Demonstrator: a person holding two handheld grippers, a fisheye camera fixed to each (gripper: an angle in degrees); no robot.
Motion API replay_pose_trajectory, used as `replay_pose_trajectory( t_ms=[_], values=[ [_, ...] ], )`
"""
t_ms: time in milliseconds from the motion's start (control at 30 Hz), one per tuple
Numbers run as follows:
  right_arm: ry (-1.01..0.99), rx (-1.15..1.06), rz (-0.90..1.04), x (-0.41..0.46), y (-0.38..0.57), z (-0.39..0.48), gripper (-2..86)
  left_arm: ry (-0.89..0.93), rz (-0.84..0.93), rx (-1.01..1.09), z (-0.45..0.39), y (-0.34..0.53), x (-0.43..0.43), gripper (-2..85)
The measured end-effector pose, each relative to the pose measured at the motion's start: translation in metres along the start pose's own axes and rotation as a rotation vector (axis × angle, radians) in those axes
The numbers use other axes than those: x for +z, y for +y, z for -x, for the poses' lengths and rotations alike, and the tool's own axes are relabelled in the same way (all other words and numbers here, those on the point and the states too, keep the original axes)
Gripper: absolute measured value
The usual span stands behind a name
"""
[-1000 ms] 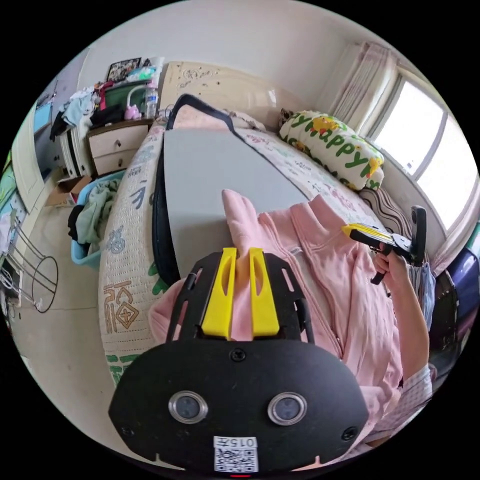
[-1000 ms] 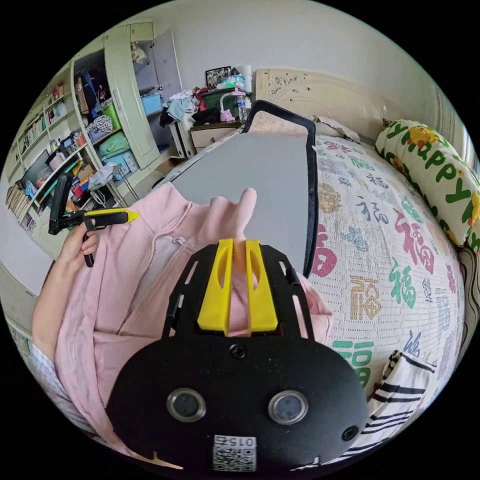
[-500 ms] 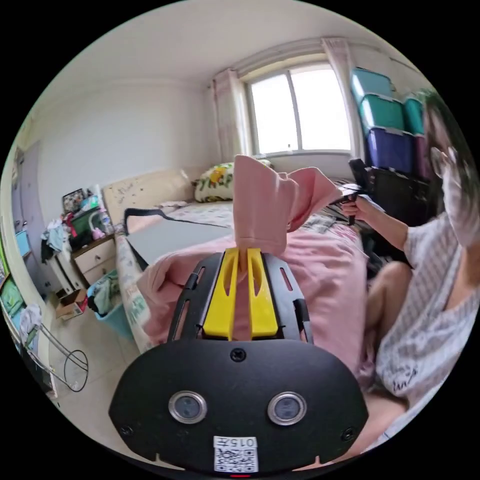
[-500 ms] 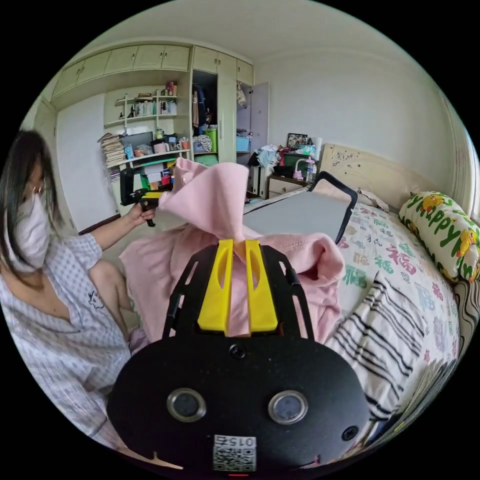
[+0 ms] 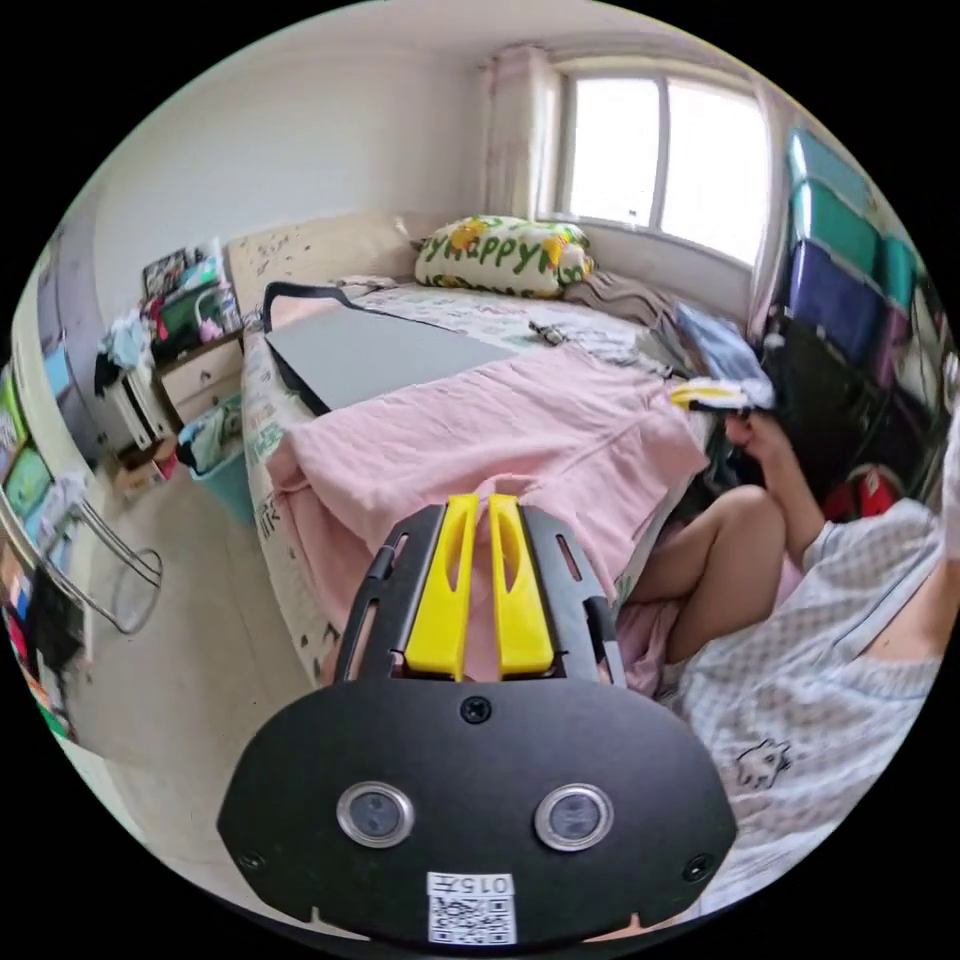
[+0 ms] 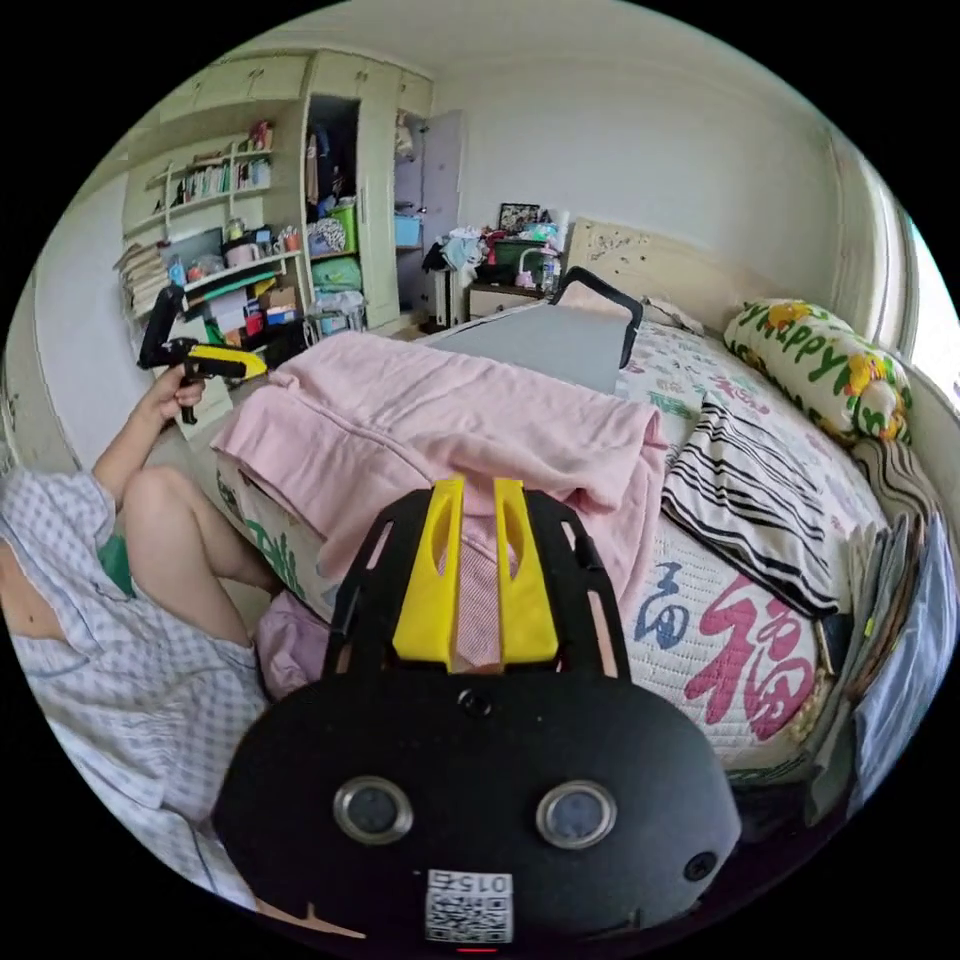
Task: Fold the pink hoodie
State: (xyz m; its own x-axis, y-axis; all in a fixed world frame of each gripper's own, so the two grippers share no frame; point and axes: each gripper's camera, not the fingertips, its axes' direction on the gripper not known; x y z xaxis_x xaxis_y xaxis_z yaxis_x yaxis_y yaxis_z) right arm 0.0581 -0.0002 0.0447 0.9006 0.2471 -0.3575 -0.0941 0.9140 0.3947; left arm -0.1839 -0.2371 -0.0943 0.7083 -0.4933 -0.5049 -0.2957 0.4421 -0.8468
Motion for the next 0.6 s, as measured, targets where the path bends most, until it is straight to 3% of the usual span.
replay_pose_trajectory(
  t_ms=[100, 200, 333, 500, 600],
  values=[
    [-0.115, 0.01, -0.034, -0.007, -0.01, -0.005, 7.3, 0.13, -0.041, -0.041, 0.008, 0.003, 0.016, 4.9],
    [-0.03, -0.046, -0.002, -0.004, -0.023, 0.01, 7.2, 0.139, 0.067, -0.058, 0.003, 0.012, 0.052, 6.4],
    [-0.06, -0.172, 0.264, 0.028, -0.028, 0.014, 4.5, 0.105, 0.171, -0.021, -0.002, 0.022, 0.08, 6.2],
    [-0.102, -0.075, 0.136, -0.022, -0.022, -0.031, 1.3, 0.019, 0.144, 0.029, -0.014, 0.026, 0.067, 5.6],
    [-0.072, 0.171, -0.074, -0.065, -0.009, -0.091, 1.9, -0.008, -0.001, 0.142, -0.053, 0.022, 0.049, 5.5]
  ],
)
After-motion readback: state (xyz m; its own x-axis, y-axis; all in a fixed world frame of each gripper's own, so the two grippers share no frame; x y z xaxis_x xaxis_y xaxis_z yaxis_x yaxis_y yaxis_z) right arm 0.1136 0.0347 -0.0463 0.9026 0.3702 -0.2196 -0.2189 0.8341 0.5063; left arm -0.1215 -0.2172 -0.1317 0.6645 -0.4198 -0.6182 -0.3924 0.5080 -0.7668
